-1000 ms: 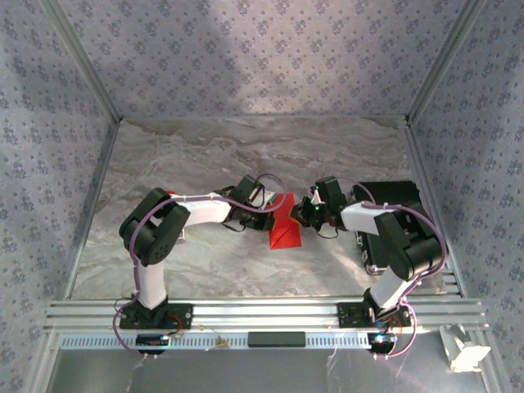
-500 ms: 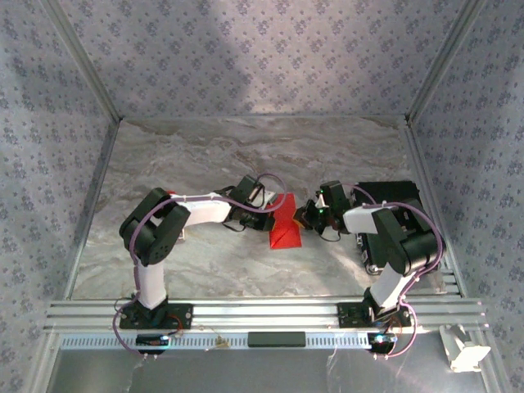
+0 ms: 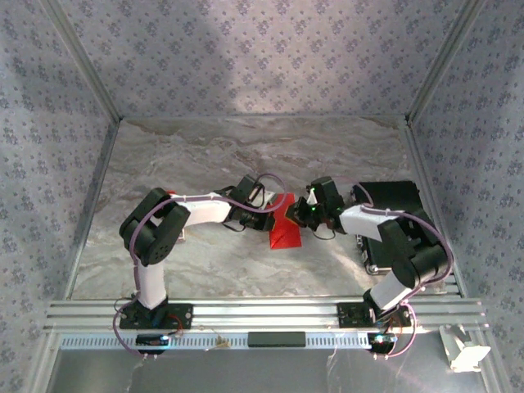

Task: Fold a paper plane with a square sheet of paper (pick it up from the middle)
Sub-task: Fold the triangle a second time at the center of the table.

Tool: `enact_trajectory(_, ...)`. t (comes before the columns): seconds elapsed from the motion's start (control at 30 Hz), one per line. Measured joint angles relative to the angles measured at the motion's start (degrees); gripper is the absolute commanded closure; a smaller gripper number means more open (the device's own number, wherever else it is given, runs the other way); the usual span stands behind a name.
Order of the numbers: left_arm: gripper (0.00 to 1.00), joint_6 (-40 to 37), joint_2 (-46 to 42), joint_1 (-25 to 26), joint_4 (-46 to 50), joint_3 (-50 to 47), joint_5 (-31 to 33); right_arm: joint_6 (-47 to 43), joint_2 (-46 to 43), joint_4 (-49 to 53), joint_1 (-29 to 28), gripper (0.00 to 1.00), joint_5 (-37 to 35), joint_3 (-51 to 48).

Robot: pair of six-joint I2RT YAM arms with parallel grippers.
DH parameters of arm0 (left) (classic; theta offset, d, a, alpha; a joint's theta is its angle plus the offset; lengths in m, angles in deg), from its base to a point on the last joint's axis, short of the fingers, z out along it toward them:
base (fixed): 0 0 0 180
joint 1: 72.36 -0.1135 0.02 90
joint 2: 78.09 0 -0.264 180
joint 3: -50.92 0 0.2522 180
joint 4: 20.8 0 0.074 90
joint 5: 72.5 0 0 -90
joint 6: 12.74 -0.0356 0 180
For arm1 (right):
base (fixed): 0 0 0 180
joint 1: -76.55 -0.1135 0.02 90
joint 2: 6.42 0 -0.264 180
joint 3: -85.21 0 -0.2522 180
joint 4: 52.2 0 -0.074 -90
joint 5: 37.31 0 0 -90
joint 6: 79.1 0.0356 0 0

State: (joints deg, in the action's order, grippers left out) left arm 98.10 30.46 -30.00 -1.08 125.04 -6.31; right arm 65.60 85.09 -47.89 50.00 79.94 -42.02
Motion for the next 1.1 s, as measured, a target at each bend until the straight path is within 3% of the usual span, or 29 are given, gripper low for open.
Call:
enact_trajectory(0.4,1.0,0.02,0.0,0.0,0.0,0.0,0.0,1.44,4.09,-4.48,-0.81,0.92,1.09,-3.45)
enact_trajectory(0.63,0.78,0.94,-0.02,0.04,2.16,1.4,1.36,1.9,4.09,-7.78,-0.59,0.93,1.51,-5.01)
enact_trajectory(0.77,0.71,1.99,-0.57,-0.26,5.29,3.06,4.48,1.9,4.09,-7.78,-0.44,0.93,1.53,-5.01)
enact_trajectory(0.93,0.73,3.93,-3.82,-1.01,8.33,3.13,7.06,1.9,4.09,-7.78,-0.44,0.93,1.53,-5.01)
enact_trajectory(1.1,0.89,7.08,-7.65,-1.03,8.44,3.06,5.35,1.9,4.09,-7.8,-0.44,0.93,1.53,-5.01)
